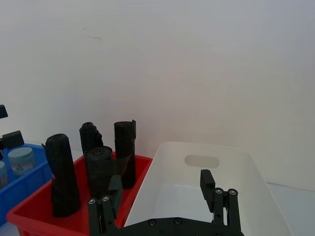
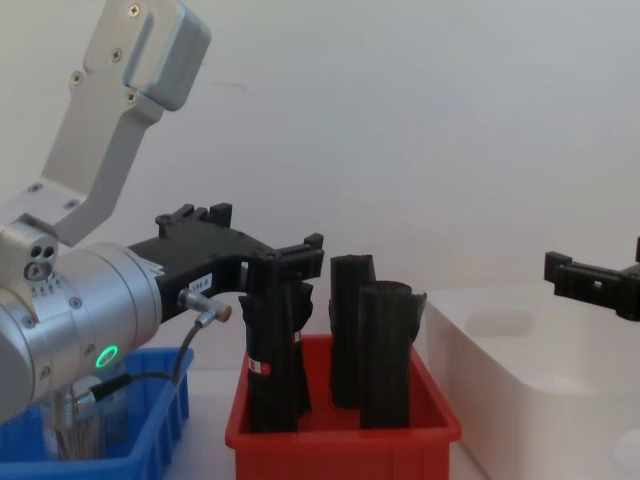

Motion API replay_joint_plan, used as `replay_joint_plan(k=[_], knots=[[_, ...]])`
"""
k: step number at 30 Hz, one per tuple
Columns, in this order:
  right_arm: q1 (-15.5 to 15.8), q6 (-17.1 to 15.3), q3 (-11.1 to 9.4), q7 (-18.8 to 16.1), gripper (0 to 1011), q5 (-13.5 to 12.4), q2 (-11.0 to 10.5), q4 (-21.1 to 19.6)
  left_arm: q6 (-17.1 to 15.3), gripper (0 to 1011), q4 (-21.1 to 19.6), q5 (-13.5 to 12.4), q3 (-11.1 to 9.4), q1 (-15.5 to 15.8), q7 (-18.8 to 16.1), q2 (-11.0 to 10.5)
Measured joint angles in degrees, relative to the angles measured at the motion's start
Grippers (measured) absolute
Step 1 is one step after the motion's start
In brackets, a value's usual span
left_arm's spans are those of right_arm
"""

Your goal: Pick the cotton swabs from the blue box and place them into the white box.

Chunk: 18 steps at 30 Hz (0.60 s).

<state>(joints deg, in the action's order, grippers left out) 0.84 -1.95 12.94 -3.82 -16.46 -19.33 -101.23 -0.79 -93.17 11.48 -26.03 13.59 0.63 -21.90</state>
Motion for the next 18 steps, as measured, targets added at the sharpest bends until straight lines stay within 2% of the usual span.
replay_joint_plan(k=[18], knots=[[0.0,0.0,0.0,0.0,1001,0.0,0.0,0.0,0.0,1004,0.0,0.0,0.0,0.0,0.0,0.0]])
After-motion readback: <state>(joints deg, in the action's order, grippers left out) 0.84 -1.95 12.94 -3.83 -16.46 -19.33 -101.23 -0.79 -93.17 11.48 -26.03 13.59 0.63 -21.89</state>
